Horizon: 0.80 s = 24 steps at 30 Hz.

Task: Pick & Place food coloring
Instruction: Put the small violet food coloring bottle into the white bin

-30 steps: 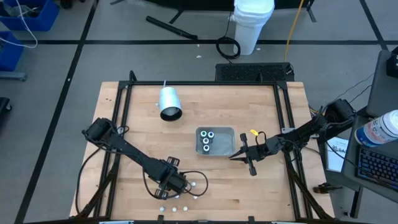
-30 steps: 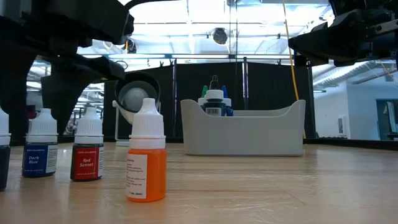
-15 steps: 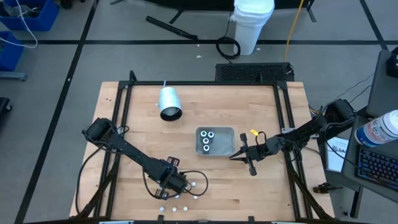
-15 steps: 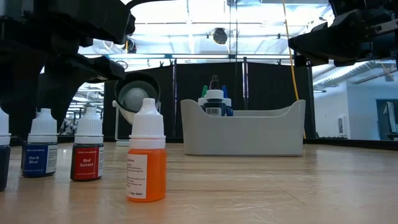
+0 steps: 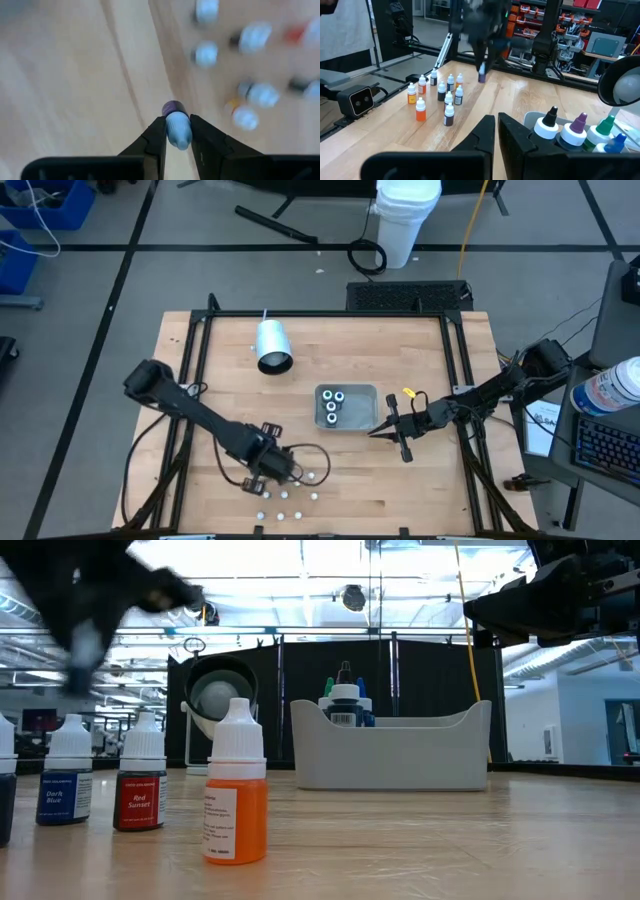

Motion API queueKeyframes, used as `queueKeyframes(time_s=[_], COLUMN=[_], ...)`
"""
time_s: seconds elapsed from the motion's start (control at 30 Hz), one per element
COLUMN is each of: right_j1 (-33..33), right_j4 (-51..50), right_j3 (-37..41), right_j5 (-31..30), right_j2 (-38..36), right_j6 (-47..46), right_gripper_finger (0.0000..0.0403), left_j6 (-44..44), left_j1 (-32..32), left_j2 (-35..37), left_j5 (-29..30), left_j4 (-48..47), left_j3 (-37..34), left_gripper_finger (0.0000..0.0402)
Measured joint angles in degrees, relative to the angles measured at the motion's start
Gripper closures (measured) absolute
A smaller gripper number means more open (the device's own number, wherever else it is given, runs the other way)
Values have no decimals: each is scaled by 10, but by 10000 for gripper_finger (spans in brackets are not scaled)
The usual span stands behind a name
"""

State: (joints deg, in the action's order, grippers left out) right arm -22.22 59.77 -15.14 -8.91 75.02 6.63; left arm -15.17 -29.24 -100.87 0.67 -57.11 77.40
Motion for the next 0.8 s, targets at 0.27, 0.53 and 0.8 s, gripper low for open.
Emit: queueKeyframes(time_s=[0.27,0.53,0.8], right_j1=[0,-5,-31], right_j4=[-17,-85,-91], right_j3=[0,16,96], right_j5=[-48,-60,-103], right_j2=[-4,-100,-262], right_j6=[0,-5,-2], right_gripper_finger=[387,387,387], left_j6=[76,238,385], left_j1=[52,122,170], left_j2=[3,-59,-185], left_j5=[123,159,143], left_j4=[-2,-7,-54], left_j3=[118,252,415], left_gripper_finger=[327,327,328])
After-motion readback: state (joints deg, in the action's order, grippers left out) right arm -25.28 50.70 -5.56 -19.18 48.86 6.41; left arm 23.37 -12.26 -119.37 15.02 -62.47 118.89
